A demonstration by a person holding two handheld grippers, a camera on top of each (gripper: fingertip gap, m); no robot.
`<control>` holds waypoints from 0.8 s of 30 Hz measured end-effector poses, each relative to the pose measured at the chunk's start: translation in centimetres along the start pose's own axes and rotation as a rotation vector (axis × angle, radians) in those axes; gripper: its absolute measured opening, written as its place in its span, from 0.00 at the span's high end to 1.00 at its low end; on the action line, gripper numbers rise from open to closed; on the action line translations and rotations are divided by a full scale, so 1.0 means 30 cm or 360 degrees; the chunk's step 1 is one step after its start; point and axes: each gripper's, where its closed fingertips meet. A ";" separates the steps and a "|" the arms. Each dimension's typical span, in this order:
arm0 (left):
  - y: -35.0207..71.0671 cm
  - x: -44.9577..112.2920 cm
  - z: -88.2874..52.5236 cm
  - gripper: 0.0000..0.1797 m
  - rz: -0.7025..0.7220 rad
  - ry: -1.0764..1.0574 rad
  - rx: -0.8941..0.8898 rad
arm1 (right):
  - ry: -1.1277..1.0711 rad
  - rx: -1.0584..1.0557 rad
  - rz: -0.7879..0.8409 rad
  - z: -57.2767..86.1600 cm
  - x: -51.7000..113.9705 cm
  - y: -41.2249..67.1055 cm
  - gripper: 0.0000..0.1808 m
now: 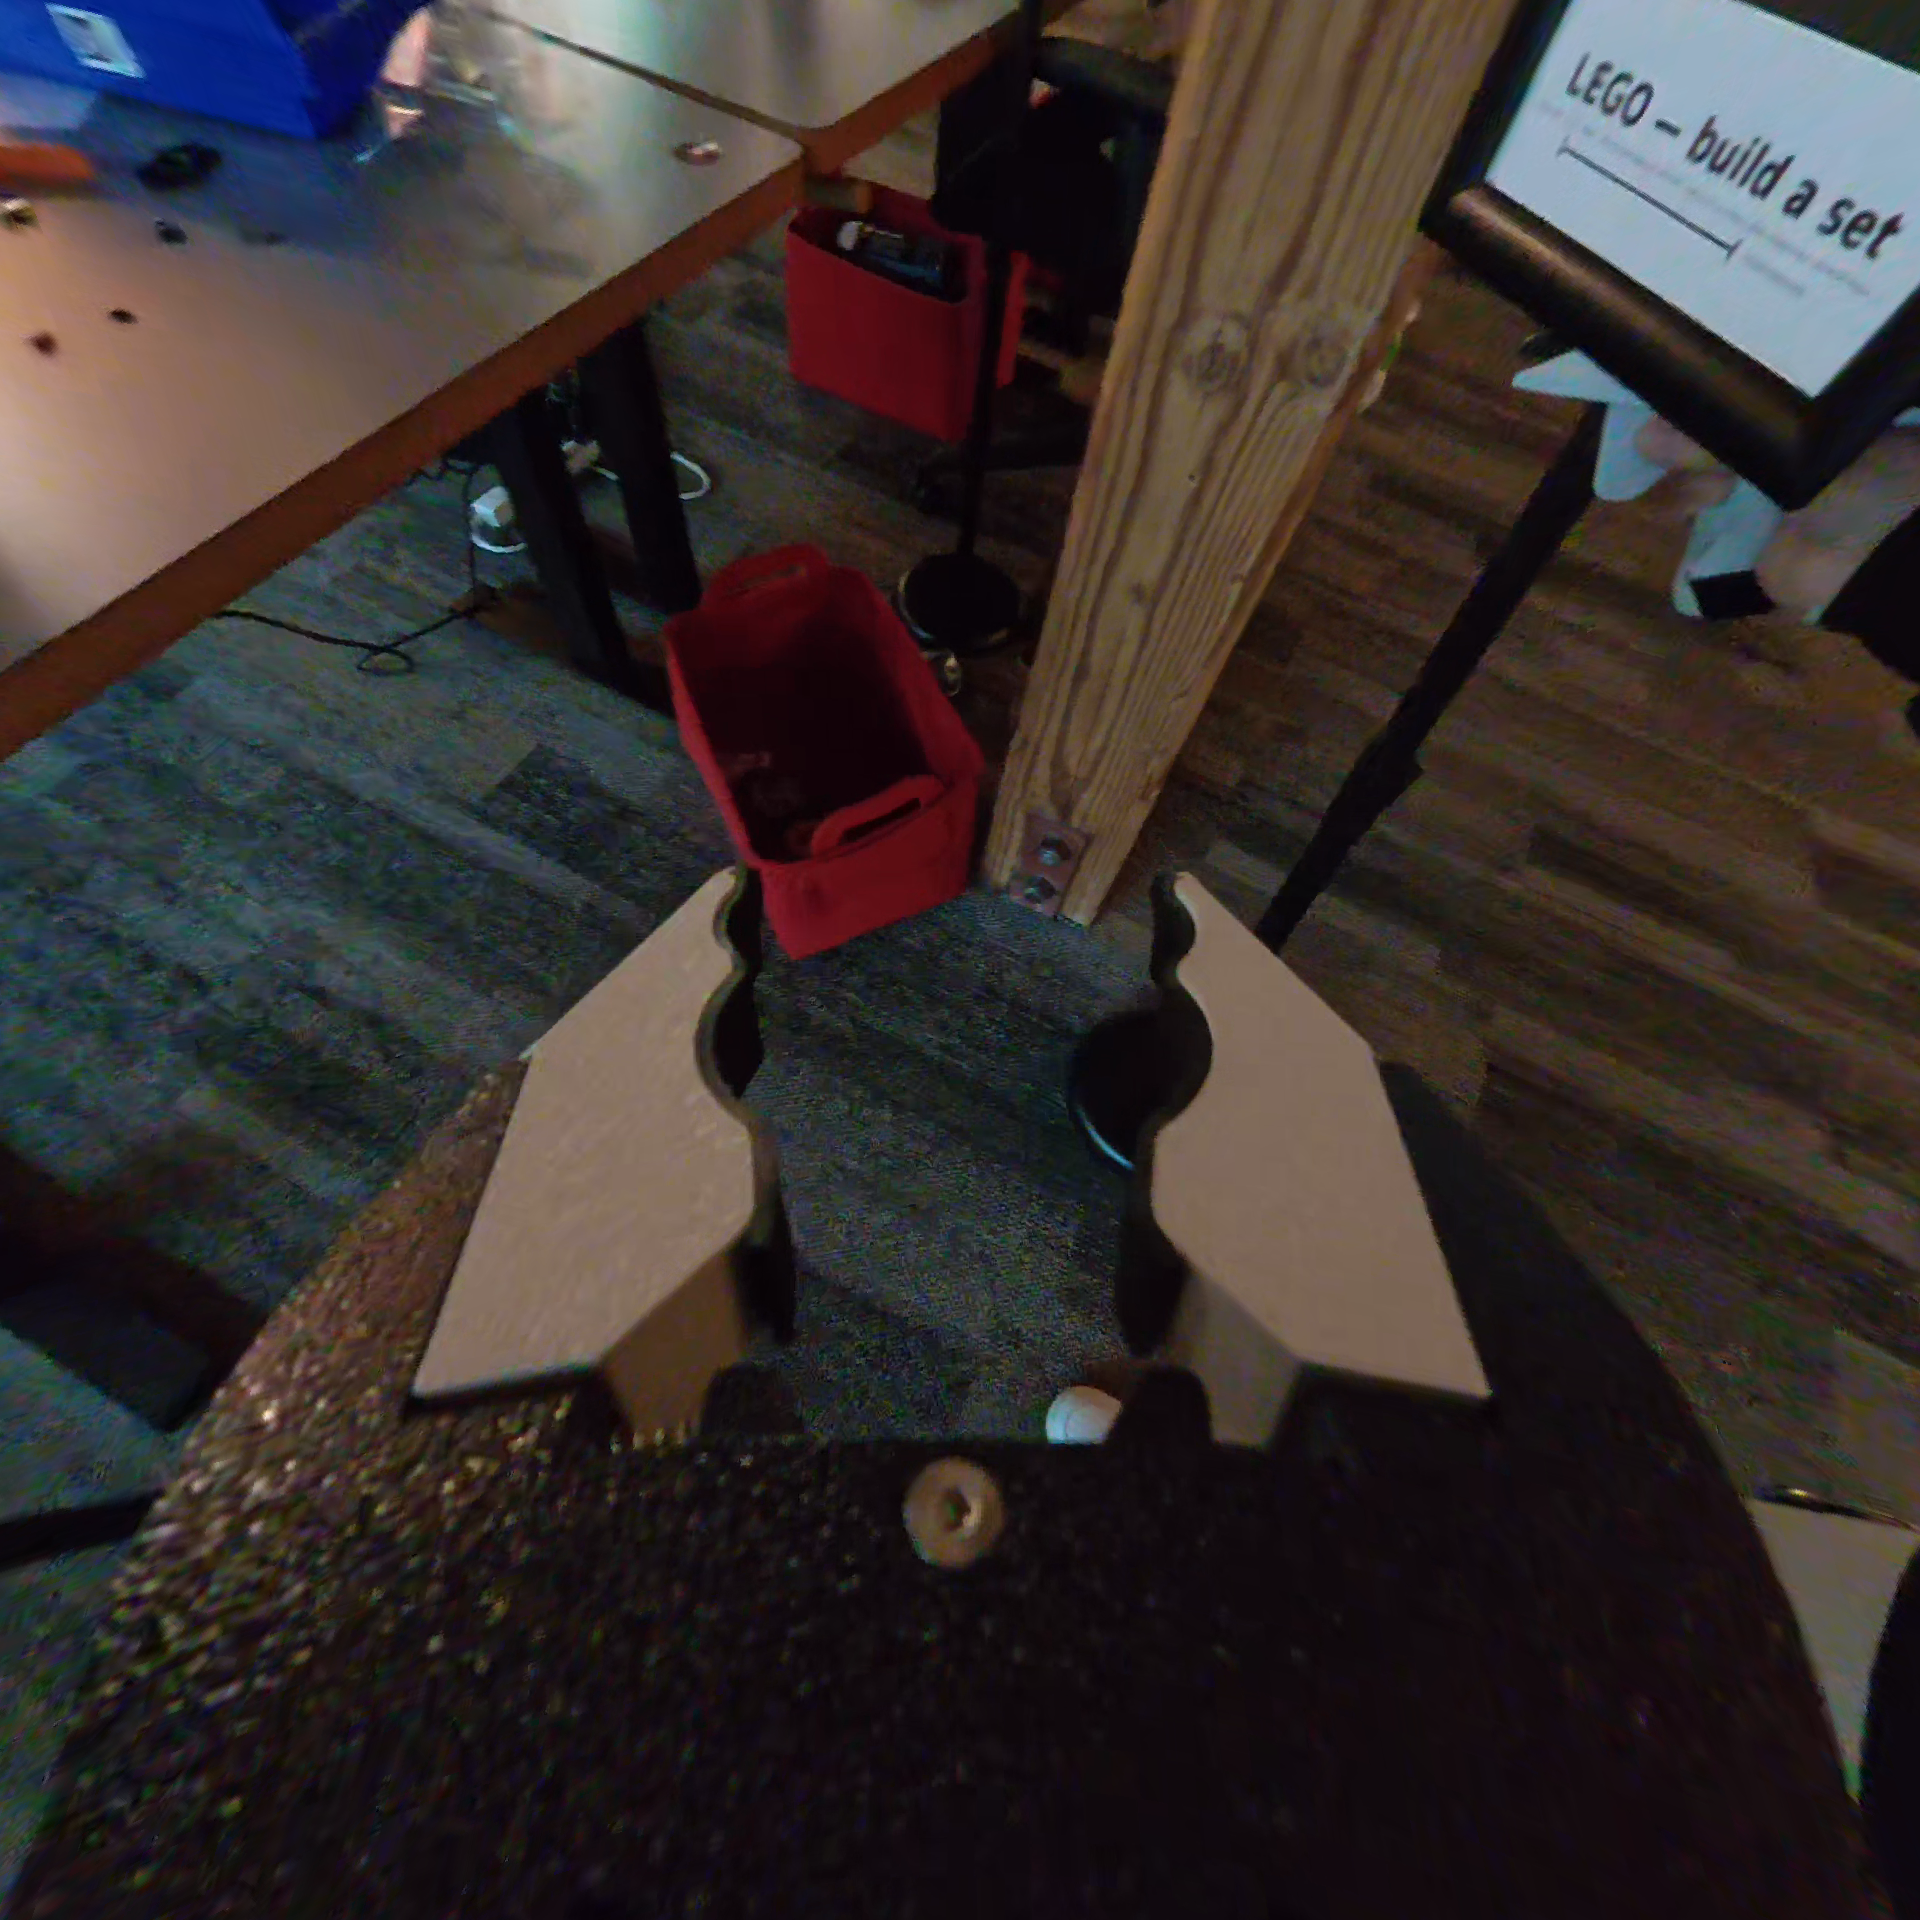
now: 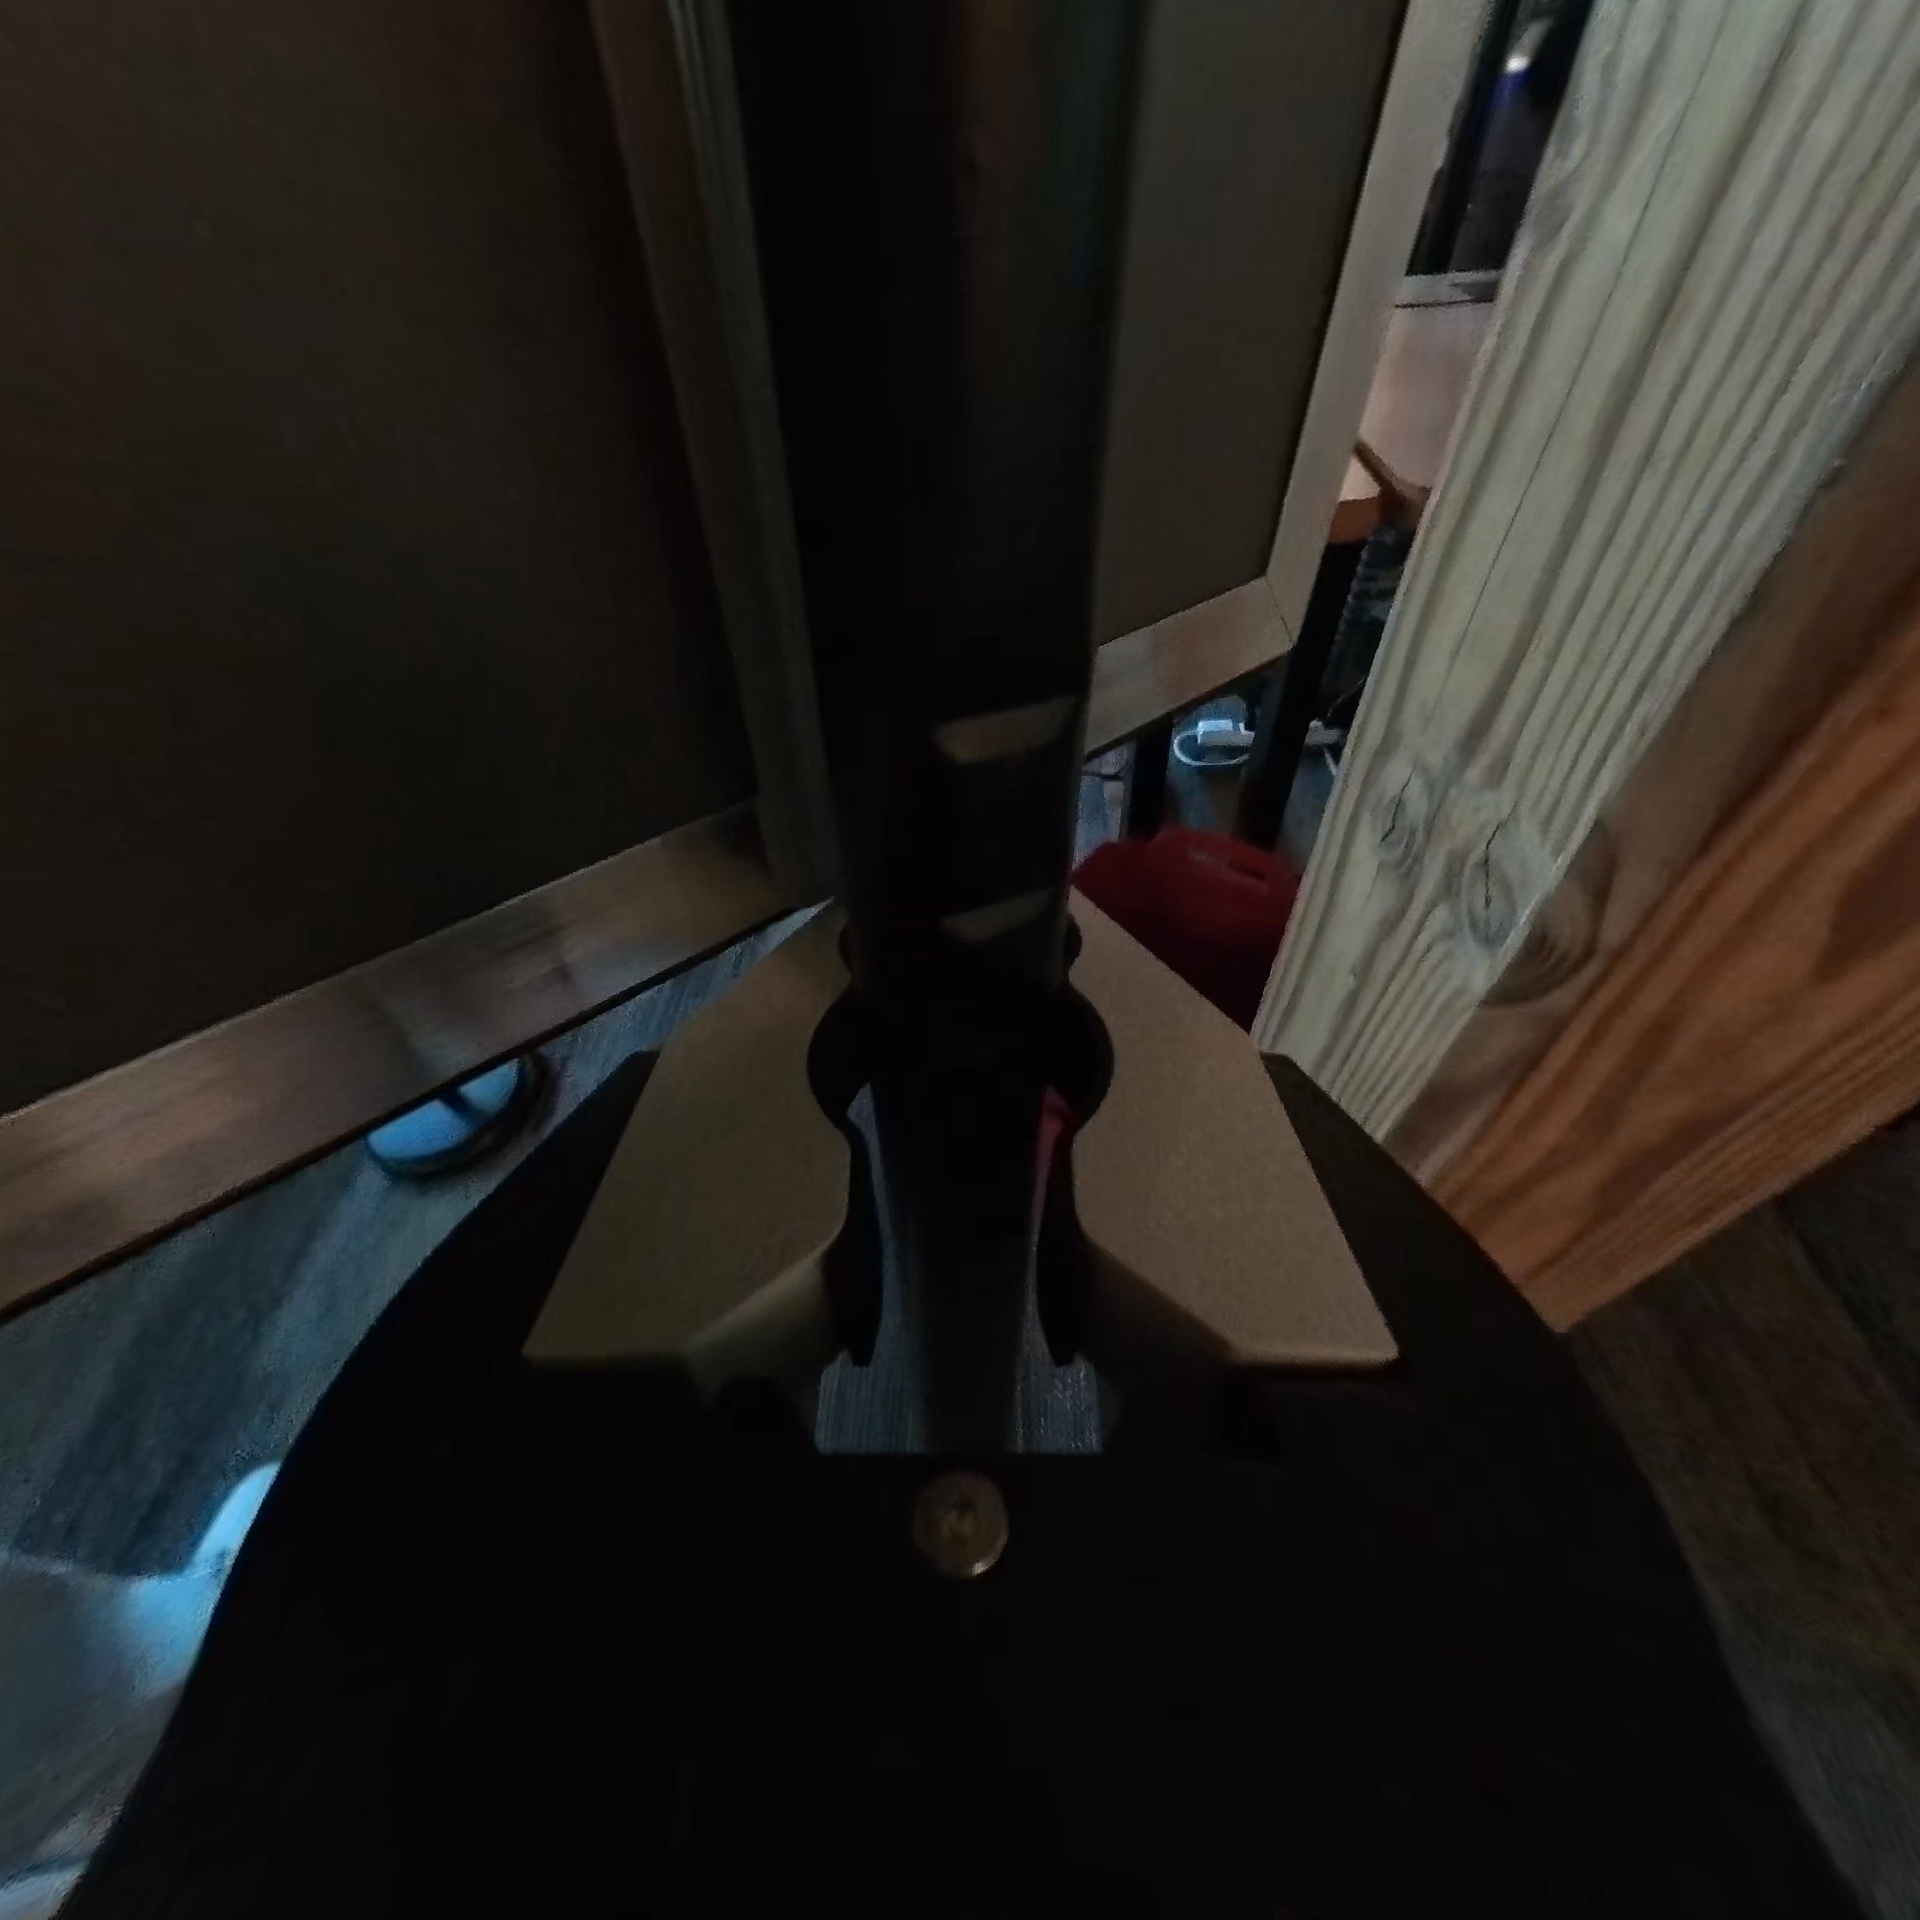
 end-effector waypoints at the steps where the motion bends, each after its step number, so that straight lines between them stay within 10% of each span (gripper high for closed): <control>1: -0.006 -0.018 -0.024 0.59 0.0004 0.0032 -0.0014 | 0.0004 0.0000 0.0000 0.010 0.021 0.005 0.86; 24: -0.280 -0.550 -0.494 0.61 0.0055 0.0569 -0.0314 | -0.0244 -0.0035 -0.0240 0.112 0.563 -0.092 0.85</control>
Point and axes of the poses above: each gripper's, where its closed fingertips meet, x out along the fingers, y out of its top, z = x × y across the jaws, and after that the axes turned 1 degree about z, right-handed
